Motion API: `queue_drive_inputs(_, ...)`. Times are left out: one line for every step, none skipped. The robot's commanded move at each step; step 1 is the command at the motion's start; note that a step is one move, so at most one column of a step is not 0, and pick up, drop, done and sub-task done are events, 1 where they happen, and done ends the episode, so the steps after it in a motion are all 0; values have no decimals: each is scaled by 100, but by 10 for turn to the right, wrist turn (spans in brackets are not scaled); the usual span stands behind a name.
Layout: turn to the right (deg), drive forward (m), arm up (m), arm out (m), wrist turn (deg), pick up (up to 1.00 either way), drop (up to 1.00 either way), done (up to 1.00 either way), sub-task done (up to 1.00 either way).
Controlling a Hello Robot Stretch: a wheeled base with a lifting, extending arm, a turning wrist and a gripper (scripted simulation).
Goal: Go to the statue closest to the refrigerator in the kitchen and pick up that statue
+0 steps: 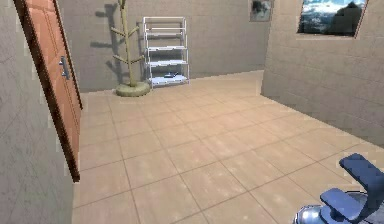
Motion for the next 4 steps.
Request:
queue_drive_inputs(0,0,0,0,450,0,0,0,0)
queue_drive_inputs(0,0,0,0,450,0,0,0,0)
queue_drive_inputs(0,0,0,0,150,0,0,0,0)
queue_drive_inputs(0,0,0,0,0,100,0,0,0)
